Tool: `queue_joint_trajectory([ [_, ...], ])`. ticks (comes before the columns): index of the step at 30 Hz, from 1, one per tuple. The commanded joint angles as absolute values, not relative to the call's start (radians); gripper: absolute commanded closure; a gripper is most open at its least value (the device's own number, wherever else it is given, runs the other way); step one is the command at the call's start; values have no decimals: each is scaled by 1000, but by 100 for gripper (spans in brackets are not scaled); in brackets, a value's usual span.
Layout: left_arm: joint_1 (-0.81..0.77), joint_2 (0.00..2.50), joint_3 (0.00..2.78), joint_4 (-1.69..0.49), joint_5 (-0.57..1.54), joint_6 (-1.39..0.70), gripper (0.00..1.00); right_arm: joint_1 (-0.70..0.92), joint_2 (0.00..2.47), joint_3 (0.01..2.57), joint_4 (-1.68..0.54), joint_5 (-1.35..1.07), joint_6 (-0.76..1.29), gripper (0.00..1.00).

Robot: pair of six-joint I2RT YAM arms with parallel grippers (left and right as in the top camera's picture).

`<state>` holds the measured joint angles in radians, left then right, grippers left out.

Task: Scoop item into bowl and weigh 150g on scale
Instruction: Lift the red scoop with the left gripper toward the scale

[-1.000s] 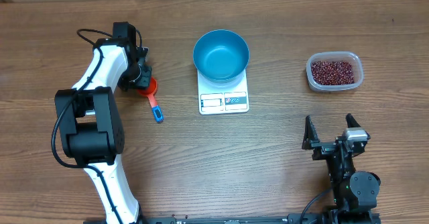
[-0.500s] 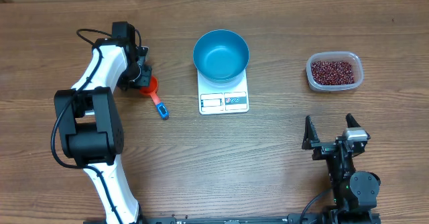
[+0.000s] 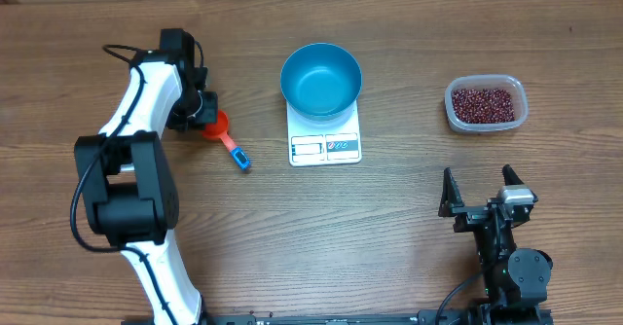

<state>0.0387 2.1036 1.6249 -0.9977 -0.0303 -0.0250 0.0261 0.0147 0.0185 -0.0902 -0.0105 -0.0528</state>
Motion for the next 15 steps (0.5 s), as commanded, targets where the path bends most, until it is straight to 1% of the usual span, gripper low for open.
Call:
queue_joint_trajectory([
  [1, 31, 1995, 1652, -1014, -1, -102, 96, 22, 4, 8, -84, -1, -54, 0],
  [7, 30, 1841, 1652, -1050, 1, -141, 96, 22, 4, 8, -84, -1, -54, 0],
  [12, 30, 1742, 1652, -1100, 1, -237, 96, 22, 4, 8, -84, -1, -54, 0],
  [15, 30, 1732, 1652, -1135, 1, -316, 96, 22, 4, 8, -84, -1, -54, 0],
])
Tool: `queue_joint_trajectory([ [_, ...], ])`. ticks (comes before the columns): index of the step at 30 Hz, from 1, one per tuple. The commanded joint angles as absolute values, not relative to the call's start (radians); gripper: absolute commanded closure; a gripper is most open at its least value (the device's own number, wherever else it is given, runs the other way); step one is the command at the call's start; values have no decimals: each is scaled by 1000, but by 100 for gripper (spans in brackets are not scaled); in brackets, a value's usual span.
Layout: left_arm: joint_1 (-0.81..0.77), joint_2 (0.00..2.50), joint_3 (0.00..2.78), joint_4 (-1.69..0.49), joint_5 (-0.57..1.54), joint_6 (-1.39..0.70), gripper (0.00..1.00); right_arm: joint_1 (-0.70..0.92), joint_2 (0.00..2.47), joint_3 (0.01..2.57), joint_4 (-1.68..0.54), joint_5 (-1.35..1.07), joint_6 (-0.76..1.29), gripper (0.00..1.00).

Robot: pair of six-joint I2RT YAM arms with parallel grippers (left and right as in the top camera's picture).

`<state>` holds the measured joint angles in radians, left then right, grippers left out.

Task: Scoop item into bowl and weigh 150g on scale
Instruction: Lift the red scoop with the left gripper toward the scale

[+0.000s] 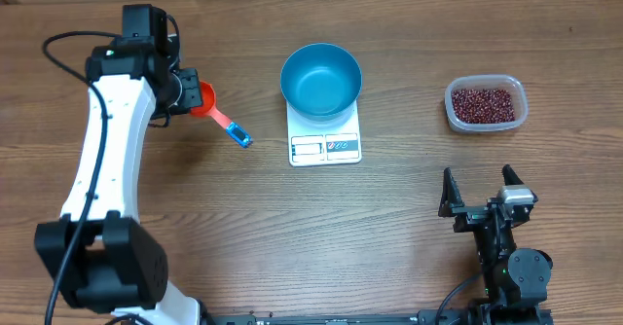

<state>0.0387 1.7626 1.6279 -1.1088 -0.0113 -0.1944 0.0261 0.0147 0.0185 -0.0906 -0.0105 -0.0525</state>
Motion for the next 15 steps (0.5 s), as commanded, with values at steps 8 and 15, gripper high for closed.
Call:
queue_joint_trajectory([
  [8, 30, 1732, 1652, -1251, 1, -567, 96, 22, 4, 8, -84, -1, -54, 0],
  [15, 30, 1732, 1652, -1291, 1, -667, 96, 22, 4, 8, -84, -1, -54, 0],
])
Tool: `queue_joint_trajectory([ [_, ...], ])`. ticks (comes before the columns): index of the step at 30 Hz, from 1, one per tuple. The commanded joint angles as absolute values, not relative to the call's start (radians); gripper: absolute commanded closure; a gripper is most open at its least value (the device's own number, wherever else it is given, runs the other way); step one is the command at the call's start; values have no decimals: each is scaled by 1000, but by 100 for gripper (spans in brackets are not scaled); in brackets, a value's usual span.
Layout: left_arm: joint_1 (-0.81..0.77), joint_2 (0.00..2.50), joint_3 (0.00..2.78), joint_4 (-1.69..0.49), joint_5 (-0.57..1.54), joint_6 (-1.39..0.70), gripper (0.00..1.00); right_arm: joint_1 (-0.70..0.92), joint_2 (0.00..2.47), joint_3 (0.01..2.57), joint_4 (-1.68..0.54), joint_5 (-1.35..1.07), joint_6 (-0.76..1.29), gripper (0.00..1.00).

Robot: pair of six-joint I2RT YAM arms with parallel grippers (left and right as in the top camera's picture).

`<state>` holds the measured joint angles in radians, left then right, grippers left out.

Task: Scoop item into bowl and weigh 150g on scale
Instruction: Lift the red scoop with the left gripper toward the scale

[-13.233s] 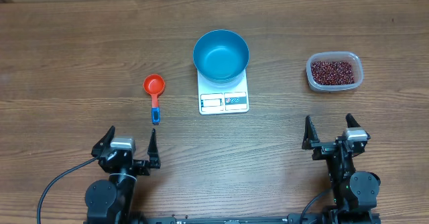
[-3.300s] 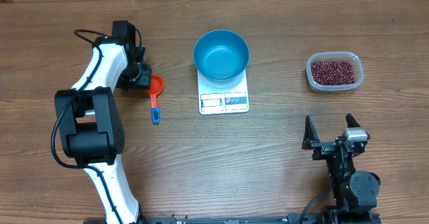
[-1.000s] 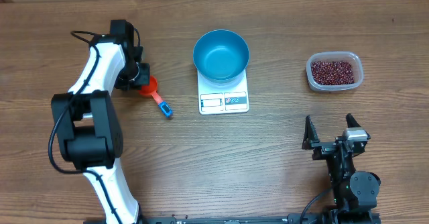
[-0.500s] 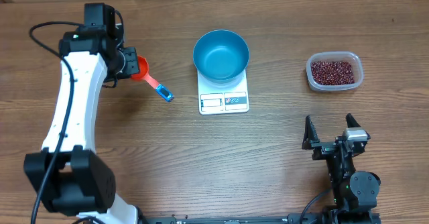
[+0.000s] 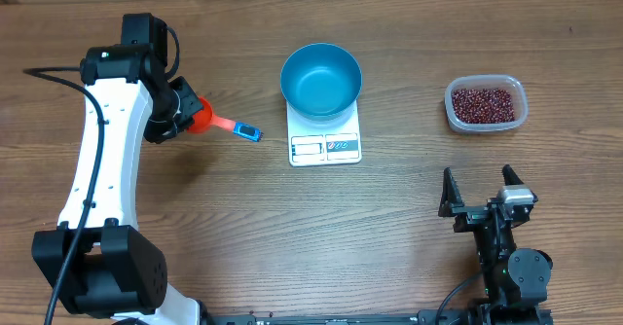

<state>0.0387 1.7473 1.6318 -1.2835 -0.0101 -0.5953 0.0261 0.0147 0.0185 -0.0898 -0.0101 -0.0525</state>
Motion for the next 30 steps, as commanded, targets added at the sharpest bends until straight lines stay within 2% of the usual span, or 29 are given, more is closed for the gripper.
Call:
queue_joint_trajectory([
  [1, 30, 1732, 1652, -1292, 1, -672, 96, 22, 4, 8, -84, -1, -54, 0],
  [10, 29, 1732, 1652, -1320, 1, -771, 96, 22, 4, 8, -84, -1, -54, 0],
  [30, 29, 1732, 1652, -1324, -18, -794, 96, 22, 4, 8, -84, -1, -54, 0],
])
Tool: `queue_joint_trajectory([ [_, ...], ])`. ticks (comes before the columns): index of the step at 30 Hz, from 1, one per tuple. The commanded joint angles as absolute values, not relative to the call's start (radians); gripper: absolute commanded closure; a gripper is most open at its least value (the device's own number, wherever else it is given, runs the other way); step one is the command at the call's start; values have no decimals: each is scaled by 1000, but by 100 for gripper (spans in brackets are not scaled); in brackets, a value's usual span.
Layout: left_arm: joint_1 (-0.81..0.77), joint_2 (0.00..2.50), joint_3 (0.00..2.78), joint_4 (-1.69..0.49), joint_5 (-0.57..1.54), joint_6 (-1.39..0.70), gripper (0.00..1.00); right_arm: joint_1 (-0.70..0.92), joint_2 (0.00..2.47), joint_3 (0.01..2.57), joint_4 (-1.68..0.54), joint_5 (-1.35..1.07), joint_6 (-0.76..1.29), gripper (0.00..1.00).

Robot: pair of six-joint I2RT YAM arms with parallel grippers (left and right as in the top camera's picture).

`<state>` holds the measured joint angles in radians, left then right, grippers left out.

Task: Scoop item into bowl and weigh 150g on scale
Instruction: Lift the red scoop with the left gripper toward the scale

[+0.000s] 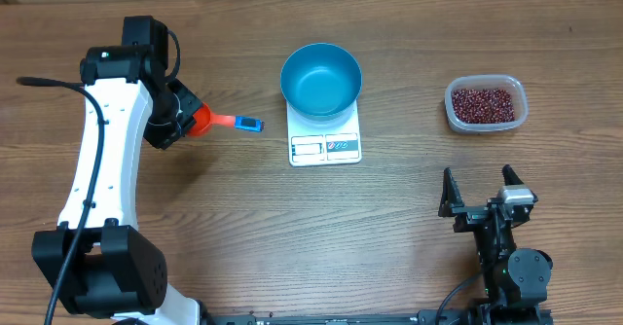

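Observation:
In the overhead view my left gripper (183, 123) is shut on the cup end of an orange scoop (226, 122). The scoop's handle, tipped in blue, points right toward the scale. A blue bowl (321, 80) stands empty on the white scale (325, 146) at mid table. A clear tub of red beans (486, 104) sits far right. Near the front edge on the right, my right gripper (477, 197) rests open and holds nothing.
Brown wooden table (389, 218) all round. The left arm's white links (97, 169) run from the front left up to the scoop. The right arm's base sits at the front right.
The scoop's handle has swung slightly, so it now lies nearly level and its blue tip is a little farther from me. The left gripper has barely shifted. The right arm has not moved.
At first the scoop lay on the table left of the scale, with my left gripper at its cup. Then the gripper held it farther back and left, handle slanting toward me. By now the handle has turned to point right at the scale.

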<state>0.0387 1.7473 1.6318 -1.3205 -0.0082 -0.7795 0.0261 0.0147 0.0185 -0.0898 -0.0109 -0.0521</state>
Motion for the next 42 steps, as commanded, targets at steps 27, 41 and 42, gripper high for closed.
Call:
queue_joint_trajectory([
  [27, 5, 1732, 1652, -1316, 152, -904, 96, 22, 4, 8, -84, -1, -54, 0],
  [41, 5, 1732, 1652, -1317, 148, -924, 96, 22, 4, 8, -84, -1, -54, 0],
  [42, 5, 1732, 1652, -1317, 148, -925, 96, 22, 4, 8, -84, -1, -54, 0],
])
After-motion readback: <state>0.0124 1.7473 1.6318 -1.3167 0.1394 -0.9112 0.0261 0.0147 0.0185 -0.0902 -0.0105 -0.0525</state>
